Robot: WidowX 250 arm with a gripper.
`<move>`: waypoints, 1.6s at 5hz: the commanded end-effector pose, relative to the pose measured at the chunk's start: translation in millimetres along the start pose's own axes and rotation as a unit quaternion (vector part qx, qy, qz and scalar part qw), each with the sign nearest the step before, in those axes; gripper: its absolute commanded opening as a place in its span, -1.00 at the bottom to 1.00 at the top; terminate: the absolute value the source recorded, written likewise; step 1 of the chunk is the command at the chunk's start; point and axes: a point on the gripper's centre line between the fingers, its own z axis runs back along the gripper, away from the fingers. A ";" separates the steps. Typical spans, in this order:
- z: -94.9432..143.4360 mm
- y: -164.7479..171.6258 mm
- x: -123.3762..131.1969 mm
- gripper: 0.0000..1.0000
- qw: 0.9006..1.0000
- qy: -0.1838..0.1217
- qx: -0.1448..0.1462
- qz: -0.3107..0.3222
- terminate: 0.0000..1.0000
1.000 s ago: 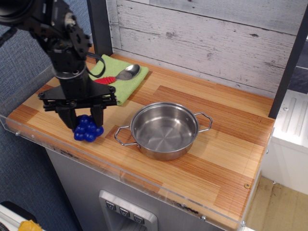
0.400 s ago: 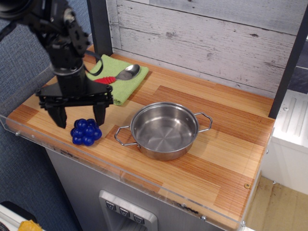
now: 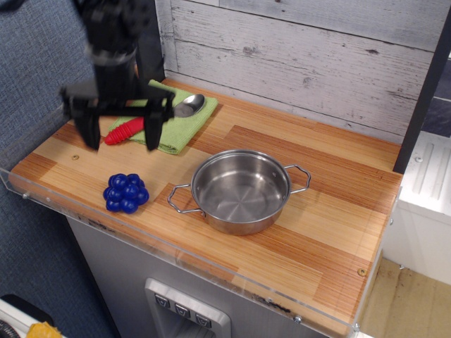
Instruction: PICK UP THE GRAPES AND PUT ANOTHER SIDE OF THE TABLE
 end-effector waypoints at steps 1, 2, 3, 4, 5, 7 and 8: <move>52.2 -23.1 -12.6 1.00 0.995 -0.001 -0.014 -0.096 -1.00; 68.4 -26.1 -18.5 1.00 0.993 0.014 -0.027 -0.114 -1.00; 70.9 -12.4 -24.0 1.00 0.991 0.018 -0.015 -0.129 -1.00; 73.8 6.3 -24.0 1.00 0.988 0.012 -0.009 -0.154 -1.00; 83.3 26.7 -24.6 1.00 0.987 -0.007 -0.015 -0.158 -1.00; 85.9 65.4 -41.4 1.00 0.996 -0.045 -0.009 -0.079 -1.00; 85.9 65.4 -41.4 1.00 0.996 -0.045 -0.009 -0.079 -1.00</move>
